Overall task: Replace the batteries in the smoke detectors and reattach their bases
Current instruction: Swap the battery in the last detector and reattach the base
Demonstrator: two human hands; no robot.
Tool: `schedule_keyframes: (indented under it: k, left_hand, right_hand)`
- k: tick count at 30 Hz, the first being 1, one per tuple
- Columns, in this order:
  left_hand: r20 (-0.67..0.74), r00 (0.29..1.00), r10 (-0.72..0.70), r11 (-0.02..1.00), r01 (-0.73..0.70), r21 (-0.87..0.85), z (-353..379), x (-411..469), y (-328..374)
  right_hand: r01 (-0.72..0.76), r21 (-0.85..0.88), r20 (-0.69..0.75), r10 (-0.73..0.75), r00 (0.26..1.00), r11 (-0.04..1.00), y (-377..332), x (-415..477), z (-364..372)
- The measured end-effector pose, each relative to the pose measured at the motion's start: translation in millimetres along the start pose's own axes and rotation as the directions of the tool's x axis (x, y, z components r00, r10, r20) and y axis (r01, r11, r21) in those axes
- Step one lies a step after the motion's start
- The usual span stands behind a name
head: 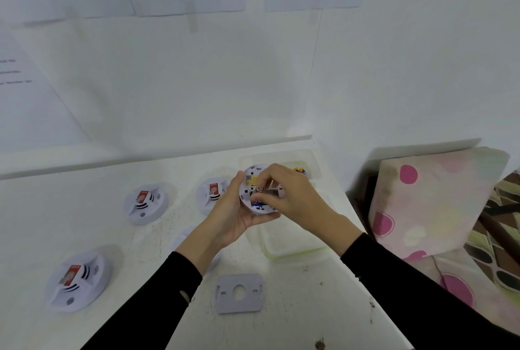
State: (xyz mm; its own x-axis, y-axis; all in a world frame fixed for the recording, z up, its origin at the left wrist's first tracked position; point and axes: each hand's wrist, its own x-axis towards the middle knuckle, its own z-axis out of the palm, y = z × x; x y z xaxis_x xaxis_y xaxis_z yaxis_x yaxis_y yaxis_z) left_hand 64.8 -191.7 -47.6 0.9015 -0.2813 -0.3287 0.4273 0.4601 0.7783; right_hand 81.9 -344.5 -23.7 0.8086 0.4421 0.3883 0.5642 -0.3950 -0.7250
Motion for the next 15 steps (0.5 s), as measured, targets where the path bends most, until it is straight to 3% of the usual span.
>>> schedule_keyframes:
  k: [7, 15]
  left_hand:
    - [0.011, 0.999, -0.031, 0.996, 0.032, -0.079, -2, -2, 0]
    - [0.004, 0.999, -0.031, 0.996, 0.032, -0.083, -1, 0, -1]
  right_hand:
    - [0.085, 0.037, -0.030, -0.084, 0.996, 0.996, 9, -6, 10]
    - [0.164, -0.209, 0.046, -0.158, 0.986, 0.964, 18, 5, 11]
